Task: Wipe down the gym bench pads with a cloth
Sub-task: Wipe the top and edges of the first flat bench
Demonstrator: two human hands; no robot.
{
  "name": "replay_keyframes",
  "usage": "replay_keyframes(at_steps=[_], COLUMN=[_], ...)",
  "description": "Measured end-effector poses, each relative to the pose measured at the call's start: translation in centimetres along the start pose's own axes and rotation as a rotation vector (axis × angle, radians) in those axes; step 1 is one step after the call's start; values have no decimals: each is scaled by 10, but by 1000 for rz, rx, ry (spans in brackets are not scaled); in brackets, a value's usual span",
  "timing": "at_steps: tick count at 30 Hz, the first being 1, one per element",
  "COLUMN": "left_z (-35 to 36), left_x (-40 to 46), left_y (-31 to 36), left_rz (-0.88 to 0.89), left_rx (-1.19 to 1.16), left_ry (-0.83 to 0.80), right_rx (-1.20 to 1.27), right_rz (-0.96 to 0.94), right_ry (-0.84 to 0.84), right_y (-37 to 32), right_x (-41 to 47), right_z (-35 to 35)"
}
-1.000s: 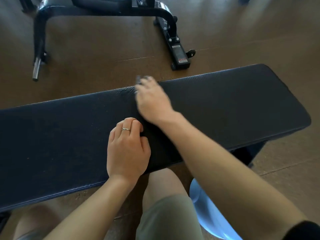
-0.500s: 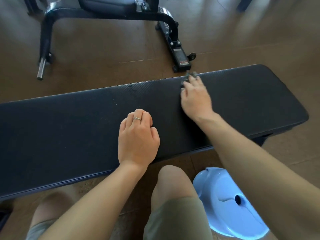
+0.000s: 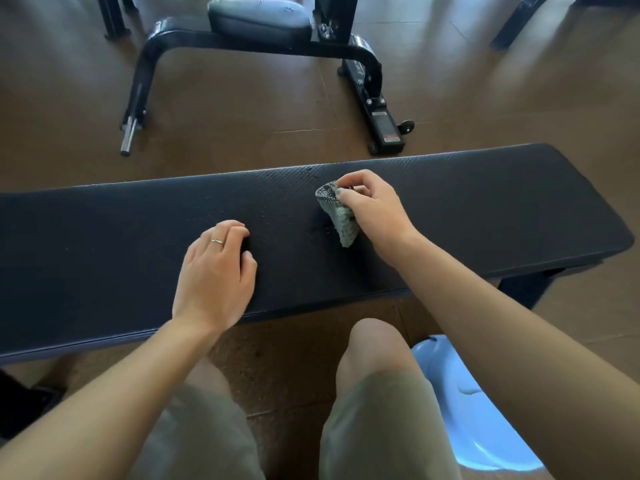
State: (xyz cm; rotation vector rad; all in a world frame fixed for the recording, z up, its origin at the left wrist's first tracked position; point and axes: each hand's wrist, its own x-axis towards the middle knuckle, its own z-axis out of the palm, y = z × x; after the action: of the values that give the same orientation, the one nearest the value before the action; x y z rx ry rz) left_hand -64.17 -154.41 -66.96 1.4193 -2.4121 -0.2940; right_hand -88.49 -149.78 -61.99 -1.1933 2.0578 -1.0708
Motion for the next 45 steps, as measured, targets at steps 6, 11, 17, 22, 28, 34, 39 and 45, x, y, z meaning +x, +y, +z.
replay_keyframes(at_steps=[6, 11, 17, 22, 28, 34, 39, 45], left_z=[2, 1, 2, 4, 5, 7, 7, 3], left_x=[-4, -6, -6, -5, -6, -6, -6, -6], left_y=[-3, -4, -5, -5, -6, -4, -2, 3], left_rz=[20, 37, 44, 48, 36, 10, -4, -16], left_rx=[-39, -62, -55, -37, -42, -35, -23, -19], left_ry=[28, 35, 37, 52, 49, 43, 38, 31], right_rx=[-511, -608, -627, -528, -581, -542, -475, -474], right_rz=[-116, -125, -231, -380, -558, -88, -326, -609], right_ry=[185, -78, 23, 36, -155, 186, 133, -187], right_y=[-2, 8, 31, 7, 15, 77, 27, 13], right_x=[-11, -19, -13, -31, -29, -7, -44, -50], right_z=[8, 31, 27, 87, 67, -42, 62, 72])
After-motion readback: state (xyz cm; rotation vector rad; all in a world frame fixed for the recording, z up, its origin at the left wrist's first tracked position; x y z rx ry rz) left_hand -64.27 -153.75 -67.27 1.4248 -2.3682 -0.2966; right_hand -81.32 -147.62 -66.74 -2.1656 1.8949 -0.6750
